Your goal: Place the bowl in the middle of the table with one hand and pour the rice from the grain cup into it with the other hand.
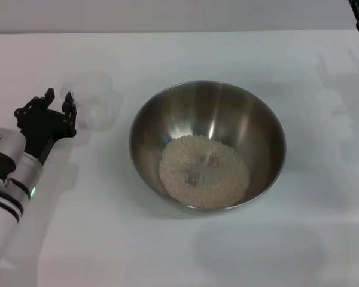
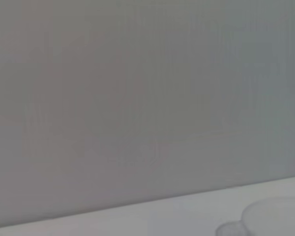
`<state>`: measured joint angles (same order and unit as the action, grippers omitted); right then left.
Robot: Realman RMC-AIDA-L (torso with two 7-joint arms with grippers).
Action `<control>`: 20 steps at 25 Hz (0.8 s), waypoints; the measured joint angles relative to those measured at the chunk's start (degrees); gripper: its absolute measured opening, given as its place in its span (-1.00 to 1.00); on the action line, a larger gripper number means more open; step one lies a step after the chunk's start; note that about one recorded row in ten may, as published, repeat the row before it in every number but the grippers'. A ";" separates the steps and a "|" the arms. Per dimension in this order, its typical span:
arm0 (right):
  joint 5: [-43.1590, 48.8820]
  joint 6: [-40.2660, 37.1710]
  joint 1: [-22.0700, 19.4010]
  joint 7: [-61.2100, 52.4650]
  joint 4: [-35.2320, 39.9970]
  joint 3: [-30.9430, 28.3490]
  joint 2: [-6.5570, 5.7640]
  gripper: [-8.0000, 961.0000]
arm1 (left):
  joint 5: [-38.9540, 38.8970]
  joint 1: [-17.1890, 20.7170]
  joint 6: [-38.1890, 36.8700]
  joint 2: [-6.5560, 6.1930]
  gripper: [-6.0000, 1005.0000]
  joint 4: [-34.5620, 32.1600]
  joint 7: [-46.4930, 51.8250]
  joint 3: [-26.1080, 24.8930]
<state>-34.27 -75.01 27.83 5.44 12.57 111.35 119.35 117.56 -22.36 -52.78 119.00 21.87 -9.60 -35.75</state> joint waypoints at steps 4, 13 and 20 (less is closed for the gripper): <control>0.00 -0.03 0.00 0.00 0.00 0.00 0.00 0.43 | 0.02 0.94 -0.65 -0.13 -0.40 0.02 0.58 0.29; 0.00 0.34 -0.51 -0.01 -0.01 0.01 0.09 0.43 | 0.12 4.71 -6.60 -0.30 -0.25 0.26 1.25 2.70; 0.07 0.42 -1.18 -4.63 -0.39 1.18 0.25 0.43 | 0.13 6.71 -16.30 -0.13 -0.23 0.21 1.80 5.99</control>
<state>-34.21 -74.59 26.65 0.82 12.18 112.54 119.61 117.69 -15.65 -69.07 118.88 22.08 -7.81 -29.76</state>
